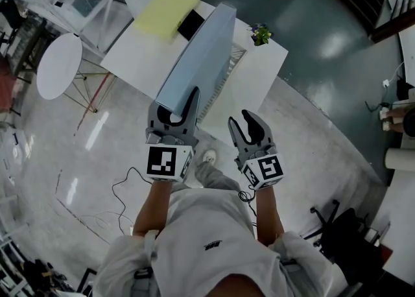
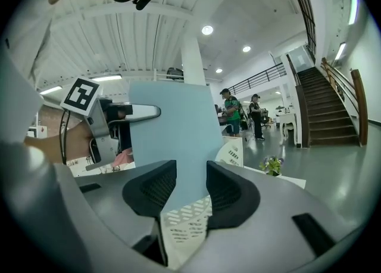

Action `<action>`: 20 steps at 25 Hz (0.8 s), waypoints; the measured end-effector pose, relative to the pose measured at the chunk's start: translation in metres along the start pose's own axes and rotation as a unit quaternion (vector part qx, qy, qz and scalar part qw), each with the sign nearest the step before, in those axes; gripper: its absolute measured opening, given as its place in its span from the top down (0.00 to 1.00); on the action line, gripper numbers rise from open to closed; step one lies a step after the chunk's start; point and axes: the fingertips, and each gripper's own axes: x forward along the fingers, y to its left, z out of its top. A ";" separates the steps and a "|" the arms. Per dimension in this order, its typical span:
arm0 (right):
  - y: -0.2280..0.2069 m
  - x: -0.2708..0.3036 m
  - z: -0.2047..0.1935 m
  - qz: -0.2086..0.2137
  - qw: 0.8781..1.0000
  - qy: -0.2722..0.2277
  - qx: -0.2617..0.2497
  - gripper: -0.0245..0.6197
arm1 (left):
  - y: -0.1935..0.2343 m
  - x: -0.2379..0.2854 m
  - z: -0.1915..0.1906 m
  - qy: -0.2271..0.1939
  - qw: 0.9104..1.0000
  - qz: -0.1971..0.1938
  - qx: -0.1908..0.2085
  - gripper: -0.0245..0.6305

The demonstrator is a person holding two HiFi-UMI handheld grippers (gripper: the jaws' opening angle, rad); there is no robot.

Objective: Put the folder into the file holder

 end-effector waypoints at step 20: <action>-0.021 0.008 -0.030 -0.020 0.999 0.029 0.023 0.72 | -0.011 0.031 -0.068 -0.002 1.000 0.016 -0.011 0.72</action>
